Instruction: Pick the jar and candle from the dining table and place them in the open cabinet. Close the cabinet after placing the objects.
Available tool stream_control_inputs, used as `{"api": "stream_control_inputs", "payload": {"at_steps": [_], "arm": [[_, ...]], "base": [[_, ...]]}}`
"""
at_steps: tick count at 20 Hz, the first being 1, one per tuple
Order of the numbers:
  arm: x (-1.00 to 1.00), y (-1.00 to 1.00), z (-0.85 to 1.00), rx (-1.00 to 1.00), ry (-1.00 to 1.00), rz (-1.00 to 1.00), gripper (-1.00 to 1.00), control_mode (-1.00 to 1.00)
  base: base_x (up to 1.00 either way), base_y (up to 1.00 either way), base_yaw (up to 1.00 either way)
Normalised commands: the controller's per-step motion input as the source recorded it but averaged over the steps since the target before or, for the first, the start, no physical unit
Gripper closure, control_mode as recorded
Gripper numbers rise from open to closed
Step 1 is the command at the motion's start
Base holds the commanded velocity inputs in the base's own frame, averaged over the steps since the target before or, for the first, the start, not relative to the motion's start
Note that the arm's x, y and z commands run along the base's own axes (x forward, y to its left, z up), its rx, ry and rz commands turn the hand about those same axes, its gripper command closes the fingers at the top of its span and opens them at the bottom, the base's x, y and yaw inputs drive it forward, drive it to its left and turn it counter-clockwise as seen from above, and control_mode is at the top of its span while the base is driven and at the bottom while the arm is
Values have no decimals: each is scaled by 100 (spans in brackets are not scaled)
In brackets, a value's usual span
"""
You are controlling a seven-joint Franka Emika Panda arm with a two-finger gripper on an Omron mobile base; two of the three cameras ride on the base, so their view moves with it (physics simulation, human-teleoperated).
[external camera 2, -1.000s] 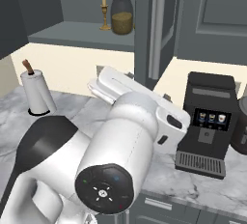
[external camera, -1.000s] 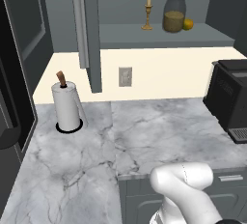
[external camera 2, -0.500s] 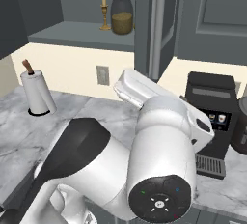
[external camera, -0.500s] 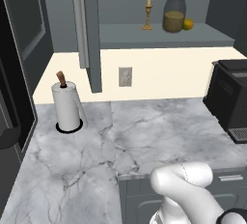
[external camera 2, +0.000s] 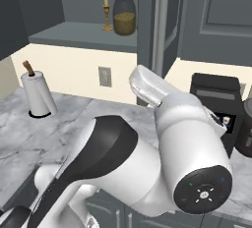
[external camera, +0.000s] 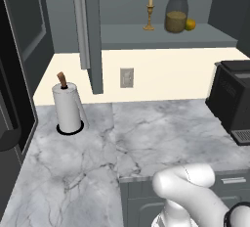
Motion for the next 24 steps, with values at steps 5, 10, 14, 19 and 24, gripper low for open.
{"api": "stream_control_inputs", "payload": {"at_steps": [5,10,14,19,24], "arm": [[30,0,-1,6,3,16,-100,-100],[31,0,0,8,1,19,-100,-100],[28,0,0,7,1,17,-100,-100],[27,0,0,6,0,15,-100,-100],[2,15,0,2,0,6,-100,-100]], "base": [[0,0,0],[0,0,0],[0,0,0],[0,0,0],[0,0,0]]}}
